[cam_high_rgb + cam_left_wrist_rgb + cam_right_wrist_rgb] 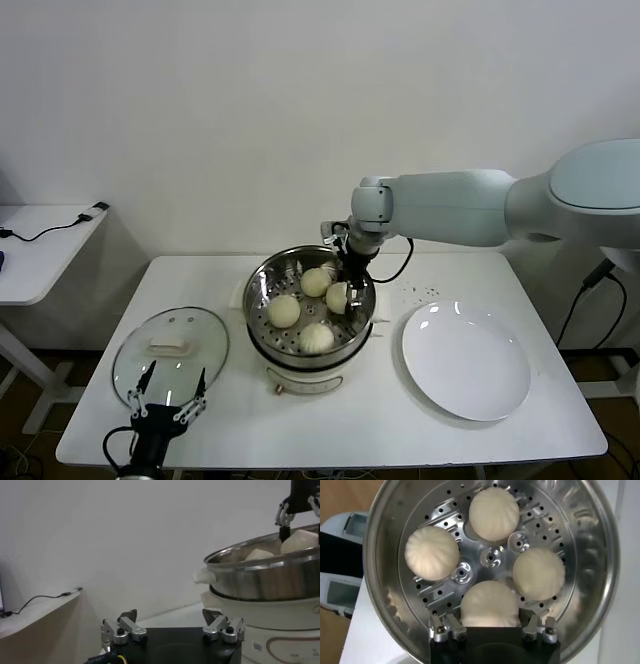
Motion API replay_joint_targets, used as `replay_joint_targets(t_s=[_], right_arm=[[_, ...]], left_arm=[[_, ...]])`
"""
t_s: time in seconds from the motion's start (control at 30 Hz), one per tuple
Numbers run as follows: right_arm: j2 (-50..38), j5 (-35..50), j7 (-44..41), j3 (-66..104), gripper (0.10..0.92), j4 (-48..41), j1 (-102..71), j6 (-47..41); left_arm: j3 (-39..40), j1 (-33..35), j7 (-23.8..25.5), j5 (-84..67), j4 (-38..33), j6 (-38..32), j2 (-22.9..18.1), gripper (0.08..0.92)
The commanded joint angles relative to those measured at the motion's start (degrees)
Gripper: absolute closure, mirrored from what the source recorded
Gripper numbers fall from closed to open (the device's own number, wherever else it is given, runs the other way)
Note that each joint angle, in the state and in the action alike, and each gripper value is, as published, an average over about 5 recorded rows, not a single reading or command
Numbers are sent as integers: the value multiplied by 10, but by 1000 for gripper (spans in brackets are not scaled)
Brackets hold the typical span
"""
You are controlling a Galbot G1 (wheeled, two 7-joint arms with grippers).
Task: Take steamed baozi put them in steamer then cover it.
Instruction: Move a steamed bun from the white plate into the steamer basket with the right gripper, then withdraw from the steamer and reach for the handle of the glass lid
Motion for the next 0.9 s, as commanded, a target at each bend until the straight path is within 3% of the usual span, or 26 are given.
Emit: replay_joint_targets(t_s=[0.03, 0.53, 0.9], right_arm=[[11, -5, 8, -7, 287, -2, -21, -3], [-15, 1, -14, 11, 203, 3, 14, 1], [-133, 33, -5, 66, 203, 37, 50, 60]], left_arm=[[1, -1, 0, 0, 1, 1, 1, 177], [1, -1, 1, 1, -3, 2, 4, 177], [3, -2, 1, 8, -7, 5, 4, 177]])
